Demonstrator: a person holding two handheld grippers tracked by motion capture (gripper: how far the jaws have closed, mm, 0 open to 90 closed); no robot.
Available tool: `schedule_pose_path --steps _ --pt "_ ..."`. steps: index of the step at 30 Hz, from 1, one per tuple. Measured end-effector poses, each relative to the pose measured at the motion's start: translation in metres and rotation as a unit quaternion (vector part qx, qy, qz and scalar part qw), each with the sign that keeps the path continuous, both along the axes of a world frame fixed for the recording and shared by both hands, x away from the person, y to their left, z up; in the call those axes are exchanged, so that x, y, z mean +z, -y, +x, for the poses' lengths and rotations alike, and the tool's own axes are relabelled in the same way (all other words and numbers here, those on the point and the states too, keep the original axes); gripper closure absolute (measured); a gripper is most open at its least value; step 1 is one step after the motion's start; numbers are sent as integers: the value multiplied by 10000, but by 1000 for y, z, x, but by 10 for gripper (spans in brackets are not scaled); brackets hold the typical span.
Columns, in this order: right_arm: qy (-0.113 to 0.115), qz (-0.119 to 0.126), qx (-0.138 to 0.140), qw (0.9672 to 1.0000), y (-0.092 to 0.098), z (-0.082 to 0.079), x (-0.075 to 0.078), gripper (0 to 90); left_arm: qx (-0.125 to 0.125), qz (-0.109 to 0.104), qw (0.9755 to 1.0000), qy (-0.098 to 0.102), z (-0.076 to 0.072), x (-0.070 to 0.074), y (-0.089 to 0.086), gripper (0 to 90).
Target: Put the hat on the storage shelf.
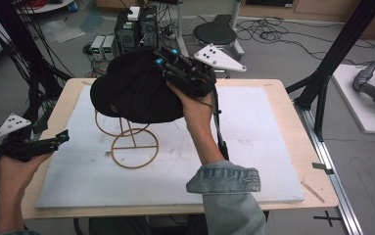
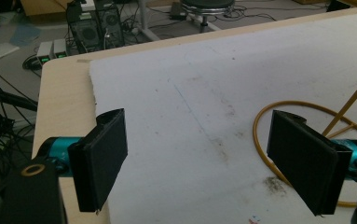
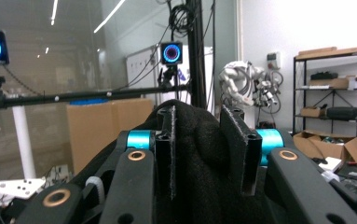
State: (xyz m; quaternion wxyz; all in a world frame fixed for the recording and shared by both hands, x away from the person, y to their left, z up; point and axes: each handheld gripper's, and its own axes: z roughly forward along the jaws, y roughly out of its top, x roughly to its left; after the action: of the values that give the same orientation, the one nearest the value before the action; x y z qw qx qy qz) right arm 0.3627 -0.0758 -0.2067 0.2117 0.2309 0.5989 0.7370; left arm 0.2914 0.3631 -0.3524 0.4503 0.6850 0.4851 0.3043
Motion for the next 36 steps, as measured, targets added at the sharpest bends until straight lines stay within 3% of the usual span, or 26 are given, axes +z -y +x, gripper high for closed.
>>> schedule_pose_path --steps 16,36 --pt "-326 -338 415 9980 -40 6 -24 677 62 -60 9999 68 -6 3 -9 204" --pt "-751 -845 758 9907 -67 15 -51 666 148 -38 9998 121 -10 8 -16 204"
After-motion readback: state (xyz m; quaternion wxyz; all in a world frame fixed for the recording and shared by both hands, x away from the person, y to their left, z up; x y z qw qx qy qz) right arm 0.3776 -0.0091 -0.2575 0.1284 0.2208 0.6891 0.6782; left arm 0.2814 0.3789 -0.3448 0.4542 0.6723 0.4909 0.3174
